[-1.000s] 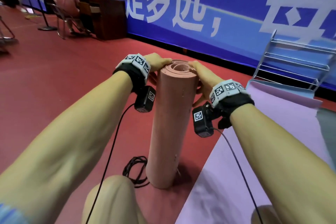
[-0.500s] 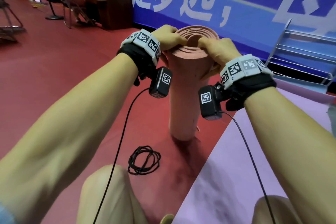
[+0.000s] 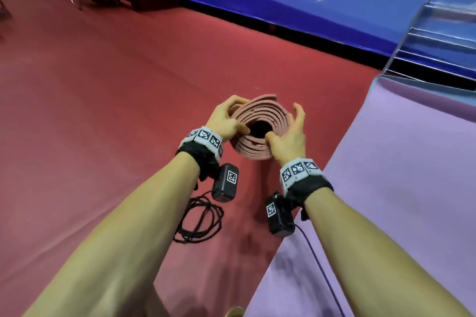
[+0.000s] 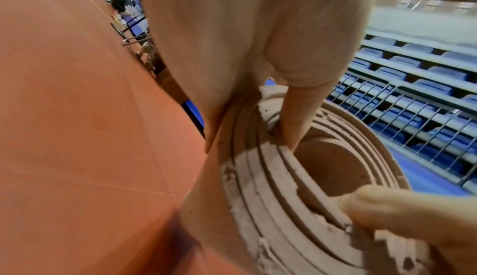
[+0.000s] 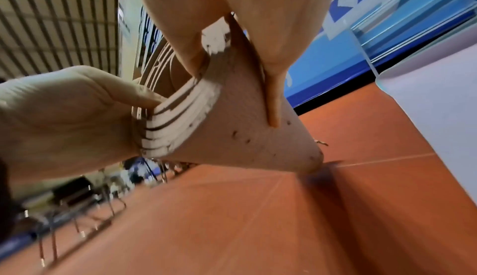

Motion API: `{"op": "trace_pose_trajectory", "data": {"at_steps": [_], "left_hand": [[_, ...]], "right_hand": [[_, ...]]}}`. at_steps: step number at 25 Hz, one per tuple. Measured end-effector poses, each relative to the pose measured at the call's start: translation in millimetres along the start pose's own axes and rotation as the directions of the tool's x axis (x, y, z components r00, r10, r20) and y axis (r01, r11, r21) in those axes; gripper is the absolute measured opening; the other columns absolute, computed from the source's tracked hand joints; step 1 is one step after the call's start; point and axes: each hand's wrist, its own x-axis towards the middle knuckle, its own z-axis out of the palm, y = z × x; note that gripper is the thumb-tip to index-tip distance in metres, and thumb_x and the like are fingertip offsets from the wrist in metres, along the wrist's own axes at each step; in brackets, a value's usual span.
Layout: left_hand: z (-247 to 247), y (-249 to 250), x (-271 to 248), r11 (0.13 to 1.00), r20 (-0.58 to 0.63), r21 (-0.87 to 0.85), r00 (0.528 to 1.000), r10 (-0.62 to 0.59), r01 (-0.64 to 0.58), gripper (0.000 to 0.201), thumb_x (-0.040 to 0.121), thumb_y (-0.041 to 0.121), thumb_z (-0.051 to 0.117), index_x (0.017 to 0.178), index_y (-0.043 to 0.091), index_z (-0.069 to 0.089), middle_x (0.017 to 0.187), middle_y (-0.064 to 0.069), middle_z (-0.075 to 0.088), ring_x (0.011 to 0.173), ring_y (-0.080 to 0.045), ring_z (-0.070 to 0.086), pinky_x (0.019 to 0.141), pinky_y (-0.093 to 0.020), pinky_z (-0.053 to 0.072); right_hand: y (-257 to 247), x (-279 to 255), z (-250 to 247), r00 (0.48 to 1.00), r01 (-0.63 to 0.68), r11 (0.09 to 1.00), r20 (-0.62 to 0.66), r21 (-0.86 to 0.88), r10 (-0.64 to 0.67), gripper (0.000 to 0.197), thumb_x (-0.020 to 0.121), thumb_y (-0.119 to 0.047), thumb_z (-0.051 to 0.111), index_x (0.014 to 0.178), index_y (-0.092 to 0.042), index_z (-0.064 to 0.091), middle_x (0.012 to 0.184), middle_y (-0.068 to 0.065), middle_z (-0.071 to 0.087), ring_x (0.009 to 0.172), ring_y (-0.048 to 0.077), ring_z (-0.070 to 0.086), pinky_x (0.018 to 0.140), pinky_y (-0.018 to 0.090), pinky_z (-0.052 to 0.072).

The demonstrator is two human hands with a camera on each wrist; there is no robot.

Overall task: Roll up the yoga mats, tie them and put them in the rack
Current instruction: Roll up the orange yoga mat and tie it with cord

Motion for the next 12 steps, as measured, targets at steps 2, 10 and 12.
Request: {"op": "trace_pose_trajectory", "data": {"at_steps": [2,10,12], "left_hand": [[2,-40,2,0.999,0.023,0.037,0.999,-0.038,0.037,0.063,0.057,-0.028,0.060,0.095,0.022,0.059,0.103,-0.008,0.068,0.093,-0.023,0.062,0.086,-0.049,0.055],[-28,-114,3,0.948,0.148,0.316,0.986,-0.076,0.026,0.074,0.056,-0.006,0.072,0.115,0.035,0.053,0.131,0.003,0.059,0.121,-0.016,0.057,0.099,-0.035,0.050],[-28,-140,-4,0.925,0.181,0.344,0.955,-0.236,0.164,0.091,0.061,-0.005,0.079,0.134,0.033,0.042,0.139,-0.002,0.054,0.126,-0.018,0.053,0.103,-0.040,0.048]], "right_hand": [[24,9,15,0.993,0.011,0.980,0.121,-0.198,0.014,0.108,0.077,-0.011,0.071,0.156,-0.036,0.001,0.134,0.022,0.057,0.116,0.041,0.057,0.100,0.041,0.047],[60,17,79,0.938,0.320,0.719,0.313,-0.617,-0.149,0.065,0.080,-0.018,0.069,0.139,-0.026,0.042,0.141,0.012,0.038,0.111,0.041,0.055,0.086,0.043,0.047],[79,16,85,0.933,0.332,0.697,0.328,-0.635,-0.146,0.055,0.082,-0.009,0.064,0.132,-0.020,0.045,0.130,0.012,0.044,0.113,0.039,0.051,0.083,0.043,0.045]]}}
